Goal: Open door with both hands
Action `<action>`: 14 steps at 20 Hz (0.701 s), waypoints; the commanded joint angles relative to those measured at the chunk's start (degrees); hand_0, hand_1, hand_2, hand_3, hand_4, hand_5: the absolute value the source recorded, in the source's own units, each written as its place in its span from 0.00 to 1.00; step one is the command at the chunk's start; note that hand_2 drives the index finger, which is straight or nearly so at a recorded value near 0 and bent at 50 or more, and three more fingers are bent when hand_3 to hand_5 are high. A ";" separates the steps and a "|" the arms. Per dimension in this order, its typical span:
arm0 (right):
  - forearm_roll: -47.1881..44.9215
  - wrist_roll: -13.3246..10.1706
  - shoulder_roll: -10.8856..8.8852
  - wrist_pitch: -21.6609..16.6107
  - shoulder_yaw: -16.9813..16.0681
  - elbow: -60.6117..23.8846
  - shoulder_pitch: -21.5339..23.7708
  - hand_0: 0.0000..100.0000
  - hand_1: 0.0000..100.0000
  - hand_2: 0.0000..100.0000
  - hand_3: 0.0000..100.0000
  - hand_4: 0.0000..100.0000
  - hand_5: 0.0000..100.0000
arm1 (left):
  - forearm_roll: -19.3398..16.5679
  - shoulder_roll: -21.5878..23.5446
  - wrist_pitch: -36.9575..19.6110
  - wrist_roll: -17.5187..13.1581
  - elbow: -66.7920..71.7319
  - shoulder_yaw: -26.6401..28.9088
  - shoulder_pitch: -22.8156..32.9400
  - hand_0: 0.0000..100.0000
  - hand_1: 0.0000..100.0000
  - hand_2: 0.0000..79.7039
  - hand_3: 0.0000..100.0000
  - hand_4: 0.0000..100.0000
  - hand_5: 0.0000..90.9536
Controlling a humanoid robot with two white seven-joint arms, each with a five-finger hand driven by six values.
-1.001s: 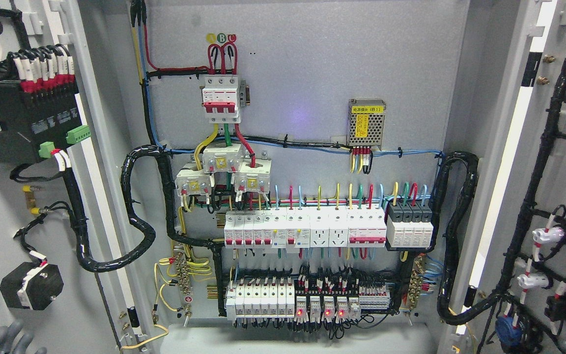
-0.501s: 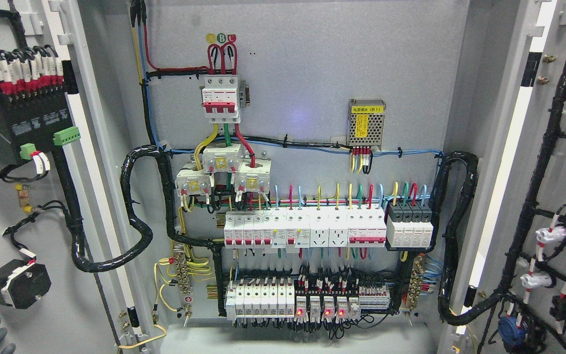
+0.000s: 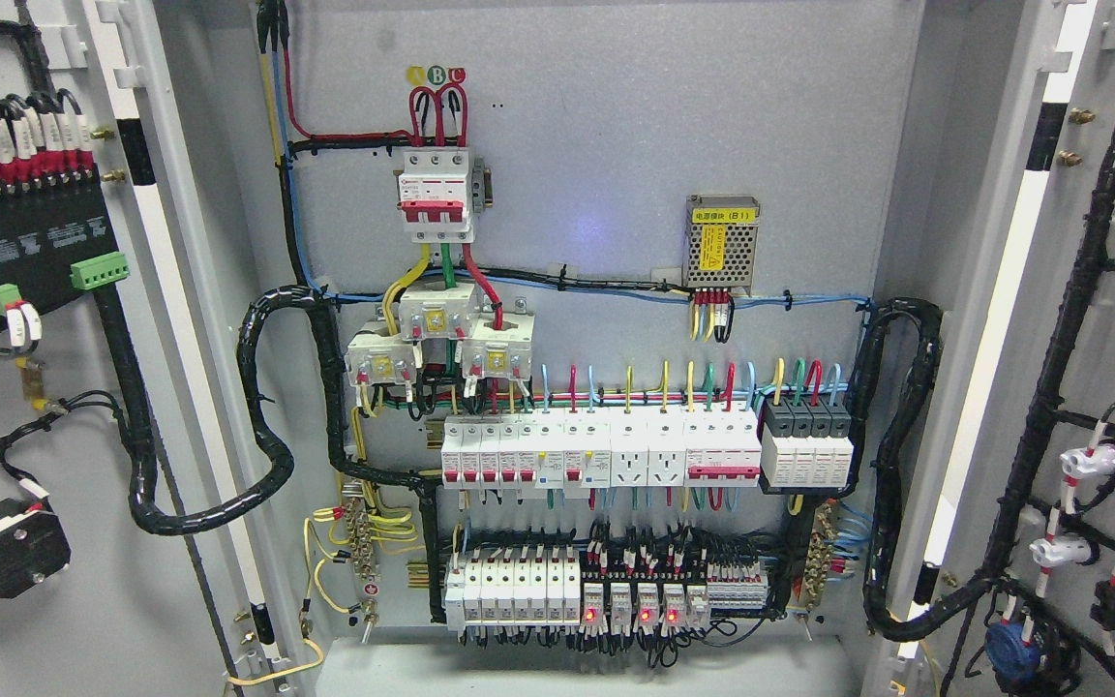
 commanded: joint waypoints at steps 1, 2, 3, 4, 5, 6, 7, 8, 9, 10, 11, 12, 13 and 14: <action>-1.89 0.47 -0.08 -0.10 -1.35 -0.01 0.66 0.19 0.00 0.00 0.00 0.00 0.00 | 1.70 2.95 0.04 0.29 5.69 2.26 -1.01 0.00 0.00 0.00 0.00 0.00 0.00; -1.97 0.38 -0.08 -0.10 -1.44 -0.01 0.74 0.19 0.00 0.00 0.00 0.00 0.00 | 2.40 3.48 0.04 0.29 6.39 2.26 -1.01 0.00 0.00 0.00 0.00 0.00 0.00; -2.15 0.38 0.01 -0.10 -1.44 0.08 0.75 0.19 0.00 0.00 0.00 0.00 0.00 | 3.01 4.01 0.04 0.29 7.10 2.26 -1.18 0.00 0.00 0.00 0.00 0.00 0.00; -2.15 0.47 0.01 -0.10 -1.61 0.08 0.75 0.19 0.00 0.00 0.00 0.00 0.00 | 3.63 4.53 0.04 0.29 7.80 2.26 -1.53 0.00 0.00 0.00 0.00 0.00 0.00; -2.15 0.47 0.01 -0.10 -1.87 0.08 0.75 0.19 0.00 0.00 0.00 0.00 0.00 | 4.07 5.06 0.04 0.29 8.59 2.26 -2.06 0.00 0.00 0.00 0.00 0.00 0.00; -2.15 0.47 0.01 -0.10 -1.96 0.17 0.83 0.19 0.00 0.00 0.00 0.00 0.00 | 4.51 5.59 0.04 0.29 9.47 2.17 -2.50 0.00 0.00 0.00 0.00 0.00 0.00; -2.15 0.47 -0.08 -0.10 -2.22 0.17 0.92 0.19 0.00 0.00 0.00 0.00 0.00 | 4.69 6.12 0.04 0.20 10.35 2.00 -2.85 0.00 0.00 0.00 0.00 0.00 0.00; -2.15 0.47 -0.08 -0.10 -2.31 0.17 0.92 0.19 0.00 0.00 0.00 0.00 0.00 | 4.95 6.56 0.04 0.20 11.22 1.82 -3.47 0.00 0.00 0.00 0.00 0.00 0.00; -2.15 0.47 -0.08 -0.10 -2.40 0.17 1.01 0.19 0.00 0.00 0.00 0.00 0.00 | 4.95 7.00 0.04 0.20 11.93 1.73 -3.99 0.00 0.00 0.00 0.00 0.00 0.00; -2.15 0.47 -0.17 -0.10 -2.75 0.17 1.10 0.19 0.00 0.00 0.00 0.00 0.00 | 4.95 7.17 0.04 0.20 12.55 1.65 -4.61 0.00 0.00 0.00 0.00 0.00 0.00; -2.15 0.38 -0.08 -0.10 -2.84 0.26 1.10 0.19 0.00 0.00 0.00 0.00 0.00 | 4.95 7.26 0.04 0.20 12.90 1.56 -4.70 0.00 0.00 0.00 0.00 0.00 0.00; -2.15 0.47 -0.08 -0.10 -2.93 0.26 1.10 0.19 0.00 0.00 0.00 0.00 0.00 | 5.04 7.26 0.04 0.20 12.90 1.56 -4.79 0.00 0.00 0.00 0.00 0.00 0.00; -2.15 0.47 -0.08 -0.10 -3.19 0.26 1.18 0.19 0.00 0.00 0.00 0.00 0.00 | 5.04 7.35 0.04 0.20 12.90 1.56 -4.79 0.00 0.00 0.00 0.00 0.00 0.00; -2.15 0.38 0.01 -0.10 -3.37 0.17 1.19 0.19 0.00 0.00 0.00 0.00 0.00 | 4.95 7.35 0.04 0.20 12.99 1.56 -4.88 0.00 0.00 0.00 0.00 0.00 0.00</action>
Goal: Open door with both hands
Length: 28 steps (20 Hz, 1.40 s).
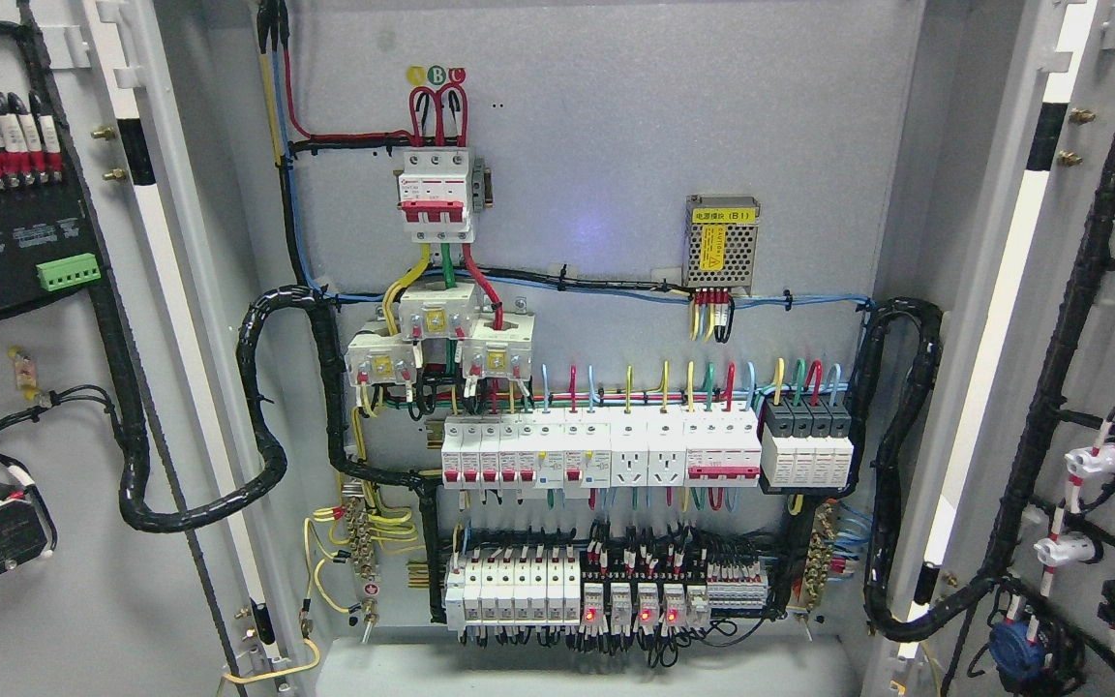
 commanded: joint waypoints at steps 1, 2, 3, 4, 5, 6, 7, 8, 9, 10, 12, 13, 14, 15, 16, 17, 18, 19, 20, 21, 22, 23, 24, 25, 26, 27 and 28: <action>-0.18 0.03 -0.04 0.05 -1.81 0.14 0.42 0.19 0.00 0.00 0.00 0.00 0.00 | 0.73 2.88 0.01 -0.13 5.25 0.23 -1.62 0.00 0.00 0.00 0.00 0.00 0.00; -0.18 0.03 -0.04 0.05 -1.81 0.14 0.50 0.19 0.00 0.00 0.00 0.00 0.00 | 0.73 2.79 0.09 -0.13 5.43 0.15 -2.14 0.00 0.00 0.00 0.00 0.00 0.00; -0.18 0.03 -0.13 0.05 -1.81 0.05 0.51 0.19 0.00 0.00 0.00 0.00 0.00 | 0.65 2.79 0.18 -0.13 5.52 -0.11 -2.41 0.00 0.00 0.00 0.00 0.00 0.00; -0.18 0.03 -0.13 0.05 -1.81 0.05 0.51 0.19 0.00 0.00 0.00 0.00 0.00 | 0.65 2.79 0.09 -0.13 5.69 -0.55 -2.59 0.00 0.00 0.00 0.00 0.00 0.00; -0.18 0.03 -0.21 0.05 -1.81 -0.04 0.51 0.19 0.00 0.00 0.00 0.00 0.00 | 0.65 2.88 0.18 -0.13 6.04 -0.90 -3.28 0.00 0.00 0.00 0.00 0.00 0.00; -0.18 0.03 -0.30 0.05 -1.81 -0.04 0.59 0.19 0.00 0.00 0.00 0.00 0.00 | 0.65 2.88 0.53 -0.13 6.31 -1.17 -3.81 0.00 0.00 0.00 0.00 0.00 0.00; -0.18 0.03 -0.30 0.05 -1.72 -0.13 0.59 0.19 0.00 0.00 0.00 0.00 0.00 | 0.65 2.88 1.14 -0.13 6.75 -1.17 -4.08 0.00 0.00 0.00 0.00 0.00 0.00; -0.18 0.12 -0.39 0.05 -1.72 -0.30 0.68 0.19 0.00 0.00 0.00 0.00 0.00 | 0.65 2.88 1.41 -0.13 6.84 -1.17 -4.26 0.00 0.00 0.00 0.00 0.00 0.00; -0.18 0.12 -0.39 0.05 -1.81 -0.30 0.86 0.19 0.00 0.00 0.00 0.00 0.00 | 0.65 2.88 1.41 -0.13 6.92 -1.17 -4.26 0.00 0.00 0.00 0.00 0.00 0.00; -0.09 0.12 -0.39 -0.04 -1.81 -0.30 0.86 0.19 0.00 0.00 0.00 0.00 0.00 | 0.65 2.88 1.41 -0.13 6.84 -1.17 -4.26 0.00 0.00 0.00 0.00 0.00 0.00; -0.09 0.12 -0.39 -0.04 -1.98 -0.30 1.03 0.19 0.00 0.00 0.00 0.00 0.00 | 0.73 2.88 1.41 -0.13 6.58 -1.35 -4.08 0.00 0.00 0.00 0.00 0.00 0.00; -0.18 0.12 -0.39 -0.04 -2.16 -0.22 1.03 0.19 0.00 0.00 0.00 0.00 0.00 | 0.73 2.88 1.41 -0.13 6.31 -1.52 -4.00 0.00 0.00 0.00 0.00 0.00 0.00; -0.09 0.20 -0.39 -0.04 -2.33 -0.21 1.03 0.19 0.00 0.00 0.00 0.00 0.00 | 0.82 2.88 1.41 -0.13 6.05 -1.78 -3.82 0.00 0.00 0.00 0.00 0.00 0.00; -0.18 0.20 -0.39 -0.04 -2.60 -0.13 1.12 0.19 0.00 0.00 0.00 0.00 0.00 | 1.17 2.88 1.32 -0.13 5.52 -1.87 -3.65 0.00 0.00 0.00 0.00 0.00 0.00; -0.09 0.20 -0.39 -0.04 -2.60 -0.21 1.38 0.19 0.00 0.00 0.00 0.00 0.00 | 1.26 2.88 1.32 -0.13 4.74 -1.87 -3.30 0.00 0.00 0.00 0.00 0.00 0.00; -0.18 0.29 -0.39 -0.13 -2.60 -0.21 1.56 0.19 0.00 0.00 0.00 0.00 0.00 | 1.26 2.88 1.32 -0.13 4.03 -1.87 -3.20 0.00 0.00 0.00 0.00 0.00 0.00; -0.18 0.29 -0.39 -0.13 -2.69 -0.30 1.73 0.19 0.00 0.00 0.00 0.00 0.00 | 1.26 2.79 1.32 -0.13 3.33 -1.87 -3.03 0.00 0.00 0.00 0.00 0.00 0.00; -0.18 0.29 -0.30 -0.13 -2.69 -0.39 1.74 0.19 0.00 0.00 0.00 0.00 0.00 | 1.26 2.79 1.32 -0.13 2.45 -1.87 -2.42 0.00 0.00 0.00 0.00 0.00 0.00; -0.18 0.29 -0.30 -0.13 -2.60 -0.48 1.74 0.19 0.00 0.00 0.00 0.00 0.00 | 1.26 2.79 1.32 -0.13 1.14 -2.05 -1.54 0.00 0.00 0.00 0.00 0.00 0.00; -0.18 0.29 -0.39 -0.13 -2.60 -0.56 1.82 0.19 0.00 0.00 0.00 0.00 0.00 | 1.17 2.79 1.24 -0.13 -0.09 -2.57 -0.40 0.00 0.00 0.00 0.00 0.00 0.00; -0.18 0.29 -0.48 -0.13 -2.42 -0.65 1.82 0.19 0.00 0.00 0.00 0.00 0.00 | 1.09 2.79 1.15 -0.13 -1.50 -3.27 0.65 0.00 0.00 0.00 0.00 0.00 0.00; -0.18 0.29 -0.57 -0.13 -1.99 -0.83 1.82 0.19 0.00 0.00 0.00 0.00 0.00 | 1.08 2.70 1.06 -0.13 -2.82 -3.80 1.36 0.00 0.00 0.00 0.00 0.00 0.00; -0.18 0.29 -0.65 -0.13 -1.64 -1.18 1.82 0.19 0.00 0.00 0.00 0.00 0.00 | 1.08 2.44 1.06 -0.13 -3.96 -3.98 2.15 0.00 0.00 0.00 0.00 0.00 0.00; -0.18 0.29 -1.00 -0.13 -1.20 -1.27 1.82 0.19 0.00 0.00 0.00 0.00 0.00 | 0.91 2.35 1.06 -0.13 -4.93 -4.07 2.68 0.00 0.00 0.00 0.00 0.00 0.00; -0.18 0.29 -1.35 -0.13 -0.41 -1.36 1.91 0.19 0.00 0.00 0.00 0.00 0.00 | 0.82 2.26 1.06 -0.13 -6.16 -4.16 3.38 0.00 0.00 0.00 0.00 0.00 0.00; -0.18 0.29 -1.53 -0.13 0.21 -1.53 1.91 0.19 0.00 0.00 0.00 0.00 0.00 | 0.73 2.18 1.06 -0.13 -7.13 -4.42 4.34 0.00 0.00 0.00 0.00 0.00 0.00; -0.18 0.29 -1.71 -0.13 0.74 -1.62 1.91 0.19 0.00 0.00 0.00 0.00 0.00 | 0.73 2.09 0.97 -0.13 -8.18 -4.77 4.96 0.00 0.00 0.00 0.00 0.00 0.00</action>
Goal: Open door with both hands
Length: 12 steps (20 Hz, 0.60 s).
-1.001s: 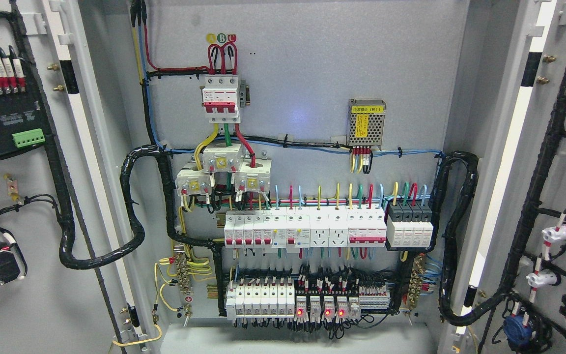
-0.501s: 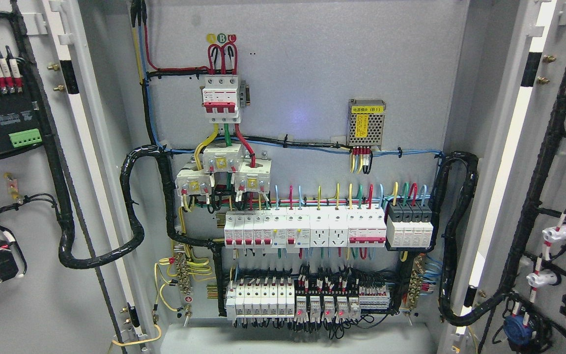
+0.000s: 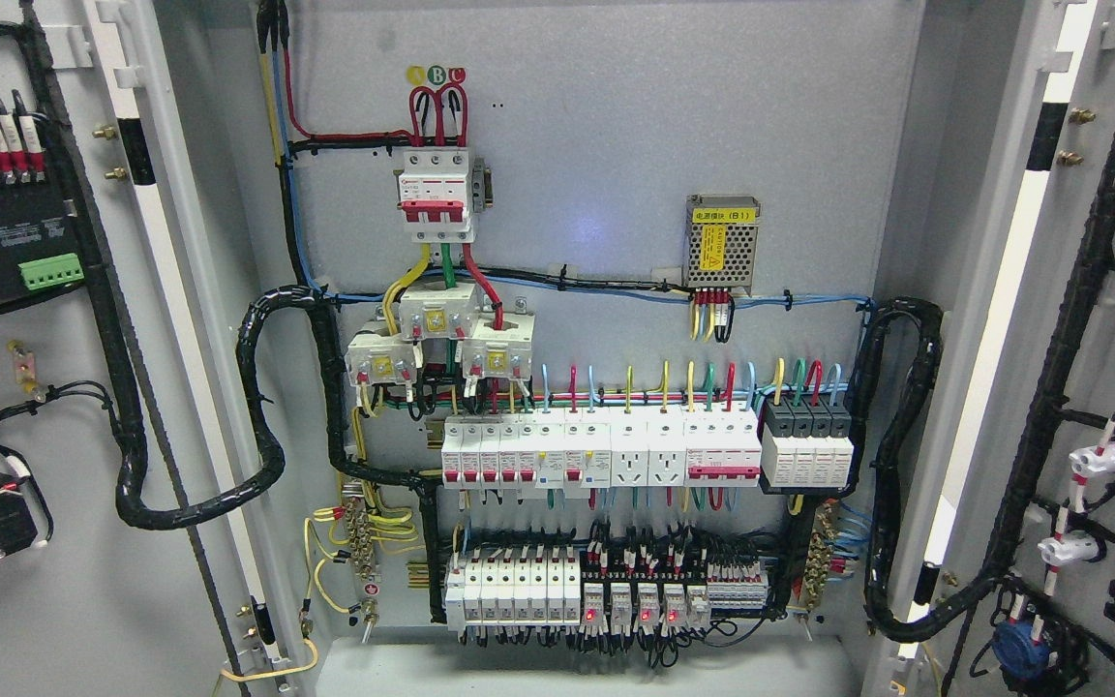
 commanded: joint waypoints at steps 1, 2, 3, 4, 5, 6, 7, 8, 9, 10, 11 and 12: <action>-0.01 0.00 -1.05 -0.02 2.68 -1.46 0.18 0.19 0.00 0.00 0.00 0.00 0.00 | -0.32 -0.44 -0.45 0.02 -8.65 -2.62 3.85 0.00 0.00 0.00 0.00 0.00 0.00; -0.01 0.00 -1.05 -0.11 3.04 -2.07 0.09 0.19 0.00 0.00 0.00 0.00 0.00 | -0.32 -0.78 -0.45 0.11 -9.18 -2.97 3.94 0.00 0.00 0.00 0.00 0.00 0.00; -0.01 0.00 -1.05 -0.11 3.56 -2.51 -0.08 0.19 0.00 0.00 0.00 0.00 0.00 | -0.67 -1.40 -0.45 0.02 -9.70 -3.33 4.03 0.00 0.00 0.00 0.00 0.00 0.00; -0.01 0.00 -1.14 -0.19 4.00 -2.60 -0.52 0.19 0.00 0.00 0.00 0.00 0.00 | -1.28 -1.75 -0.45 0.02 -9.97 -3.68 4.12 0.00 0.00 0.00 0.00 0.00 0.00; -0.01 0.00 -1.23 -0.46 4.35 -2.60 -0.78 0.19 0.00 0.00 0.00 0.00 0.00 | -2.24 -2.02 -0.54 0.02 -10.41 -3.85 4.64 0.00 0.00 0.00 0.00 0.00 0.00; 0.08 0.00 -1.58 -1.07 4.62 -2.60 -0.96 0.19 0.00 0.00 0.00 0.00 0.00 | -3.47 -2.37 -0.72 0.02 -10.76 -3.94 5.17 0.00 0.00 0.00 0.00 0.00 0.00; 0.08 0.00 -1.75 -1.42 4.88 -2.60 -0.96 0.19 0.00 0.00 0.00 0.00 0.00 | -4.26 -2.63 -0.72 0.02 -11.20 -4.03 5.44 0.00 0.00 0.00 0.00 0.00 0.00; 0.08 0.00 -1.84 -1.60 5.06 -2.60 -1.05 0.19 0.00 0.00 0.00 0.00 0.00 | -4.62 -2.98 -0.72 0.02 -11.46 -4.47 5.53 0.00 0.00 0.00 0.00 0.00 0.00; 0.08 0.09 -1.84 -1.60 5.58 -2.60 -1.31 0.19 0.00 0.00 0.00 0.00 0.00 | -4.71 -3.25 -0.72 0.02 -11.73 -4.99 5.53 0.00 0.00 0.00 0.00 0.00 0.00; 0.08 0.09 -1.84 -1.60 6.37 -2.60 -1.84 0.19 0.00 0.00 0.00 0.00 0.00 | -4.89 -3.34 -0.72 0.02 -12.08 -5.61 5.53 0.00 0.00 0.00 0.00 0.00 0.00; 0.17 0.26 -1.93 -1.60 7.68 -2.60 -2.28 0.19 0.00 0.00 0.00 0.00 0.00 | -5.76 -3.34 -0.72 0.02 -12.26 -6.05 5.61 0.00 0.00 0.00 0.00 0.00 0.00; 0.17 0.26 -2.19 -1.51 9.35 -2.52 -2.54 0.19 0.00 0.00 0.00 0.00 0.00 | -6.98 -3.51 -0.80 0.02 -12.26 -6.66 5.61 0.00 0.00 0.00 0.00 0.00 0.00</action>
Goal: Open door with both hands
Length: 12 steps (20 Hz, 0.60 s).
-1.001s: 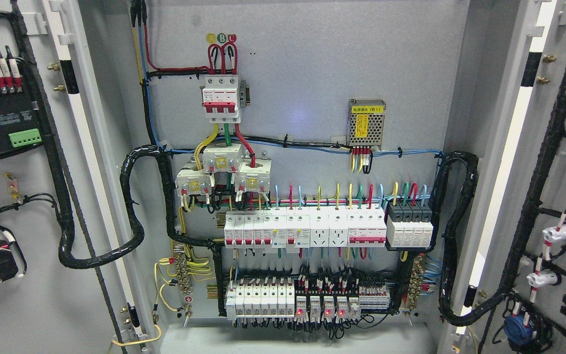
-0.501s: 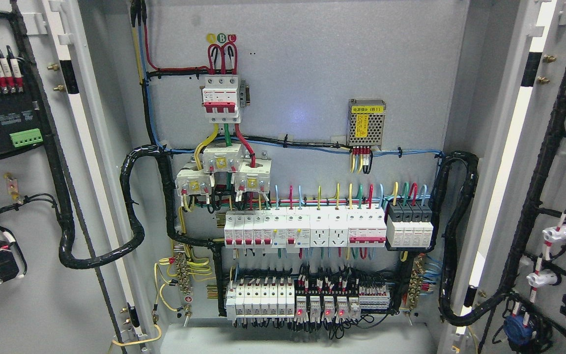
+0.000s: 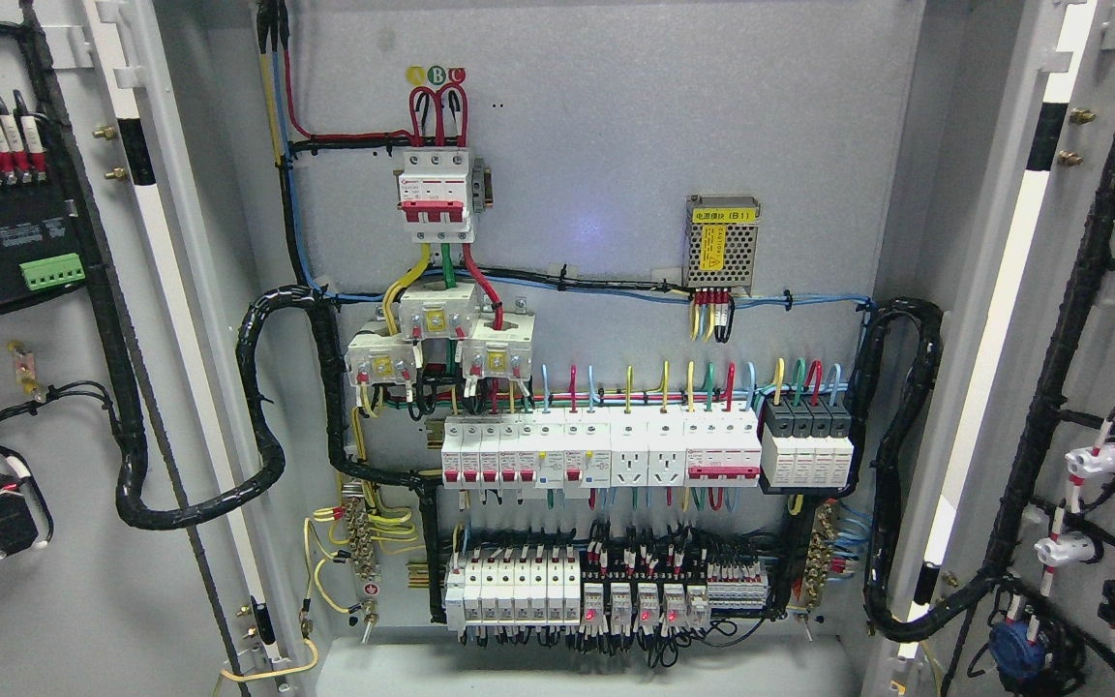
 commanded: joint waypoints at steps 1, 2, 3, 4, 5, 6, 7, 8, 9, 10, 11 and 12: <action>0.20 0.05 -1.13 -0.09 7.42 -0.73 -1.61 0.19 0.00 0.00 0.00 0.00 0.00 | -4.38 -2.73 -0.12 0.11 -4.98 -4.34 1.01 0.00 0.00 0.00 0.00 0.00 0.00; 0.37 0.04 -1.22 -0.09 8.92 -0.55 -1.61 0.19 0.00 0.00 0.00 0.00 0.00 | -5.35 -3.53 -0.12 0.11 -4.98 -4.87 1.01 0.00 0.00 0.00 0.00 0.00 0.00; 0.64 0.04 -1.22 0.00 10.58 -0.29 -1.61 0.19 0.00 0.00 0.00 0.00 0.00 | -6.49 -3.97 -0.12 0.11 -4.98 -5.31 1.01 0.00 0.00 0.00 0.00 0.00 0.00; 0.73 0.04 -1.22 0.00 12.60 0.15 -1.61 0.19 0.00 0.00 0.00 0.00 0.00 | -7.55 -4.32 -0.12 0.11 -4.98 -6.19 1.01 0.00 0.00 0.00 0.00 0.00 0.00; 0.81 0.04 -1.22 0.17 14.62 0.76 -1.61 0.19 0.00 0.00 0.00 0.00 0.00 | -8.60 -4.85 -0.12 0.11 -4.98 -7.42 1.01 0.00 0.00 0.00 0.00 0.00 0.00; 0.90 0.22 -1.13 0.17 16.30 1.64 -1.61 0.19 0.00 0.00 0.00 0.00 0.00 | -9.48 -5.20 -0.12 0.11 -4.98 -8.30 1.01 0.00 0.00 0.00 0.00 0.00 0.00; 1.25 0.22 -1.13 0.26 18.05 3.04 -1.61 0.19 0.00 0.00 0.00 0.00 0.00 | -10.36 -5.46 -0.12 0.11 -4.98 -9.26 1.01 0.00 0.00 0.00 0.00 0.00 0.00; 2.56 0.31 -1.13 0.26 19.90 4.62 -1.53 0.19 0.00 0.00 0.00 0.00 0.00 | -11.42 -5.64 -0.12 0.11 -4.89 -10.49 1.01 0.00 0.00 0.00 0.00 0.00 0.00; 4.57 0.31 -1.13 0.26 21.66 6.55 -1.52 0.19 0.00 0.00 0.00 0.00 0.00 | -12.38 -6.08 -0.12 0.11 -4.80 -11.90 1.01 0.00 0.00 0.00 0.00 0.00 0.00; 6.86 0.31 -0.96 0.00 23.41 8.74 -1.44 0.19 0.00 0.00 0.00 0.00 0.00 | -13.44 -6.43 -0.03 0.11 -4.45 -13.30 1.01 0.00 0.00 0.00 0.00 0.00 0.00; 8.36 0.31 -0.78 -0.09 24.91 10.68 -1.44 0.19 0.00 0.00 0.00 0.00 0.00 | -14.49 -6.87 -0.03 0.11 -4.01 -14.80 1.10 0.00 0.00 0.00 0.00 0.00 0.00; 9.16 0.31 -0.60 -0.09 26.49 12.87 -1.44 0.19 0.00 0.00 0.00 0.00 0.00 | -15.20 -7.66 -0.03 0.20 -3.14 -15.85 1.36 0.00 0.00 0.00 0.00 0.00 0.00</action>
